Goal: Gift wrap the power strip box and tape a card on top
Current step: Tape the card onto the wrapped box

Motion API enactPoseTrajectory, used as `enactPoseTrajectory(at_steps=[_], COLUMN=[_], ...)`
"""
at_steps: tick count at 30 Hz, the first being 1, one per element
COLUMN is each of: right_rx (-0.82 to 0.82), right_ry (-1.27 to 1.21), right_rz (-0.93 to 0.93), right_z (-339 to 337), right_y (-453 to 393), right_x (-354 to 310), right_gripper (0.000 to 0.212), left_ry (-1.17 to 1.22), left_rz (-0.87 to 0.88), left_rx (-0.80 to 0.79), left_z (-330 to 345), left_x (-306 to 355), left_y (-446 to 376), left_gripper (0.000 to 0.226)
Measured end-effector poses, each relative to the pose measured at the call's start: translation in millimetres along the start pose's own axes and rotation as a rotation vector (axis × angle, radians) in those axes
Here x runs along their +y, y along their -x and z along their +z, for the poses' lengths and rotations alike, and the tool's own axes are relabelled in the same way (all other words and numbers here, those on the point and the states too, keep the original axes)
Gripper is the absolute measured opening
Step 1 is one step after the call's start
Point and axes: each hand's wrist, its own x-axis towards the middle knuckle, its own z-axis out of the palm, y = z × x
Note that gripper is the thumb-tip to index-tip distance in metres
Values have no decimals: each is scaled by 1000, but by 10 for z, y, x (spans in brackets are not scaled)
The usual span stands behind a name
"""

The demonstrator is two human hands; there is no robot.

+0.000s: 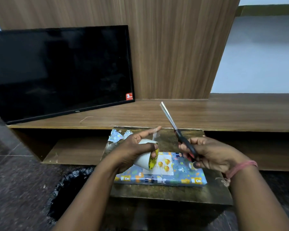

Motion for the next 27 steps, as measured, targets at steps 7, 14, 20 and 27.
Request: enactPoseTrajectory(at_steps=[7,14,20,27], right_rx=[-255,-317,-374,-364], right_ry=[96,77,117,126], right_rz=[65,75,54,40], right_z=[39,12,-3,20], right_y=[-52,-17,-9,-42], right_x=[43,14,23,27], right_gripper=[74,78,67,48], left_ry=[-93,-168,-196,-112], left_rz=[-150,-175,-180,-162], left_rx=[-30,-87,-108,-168], left_z=[-370,-554,-475,-382], left_x=[215,429,454,526], left_y=[-244,-285,-294,-292], left_gripper=[47,49,53,54])
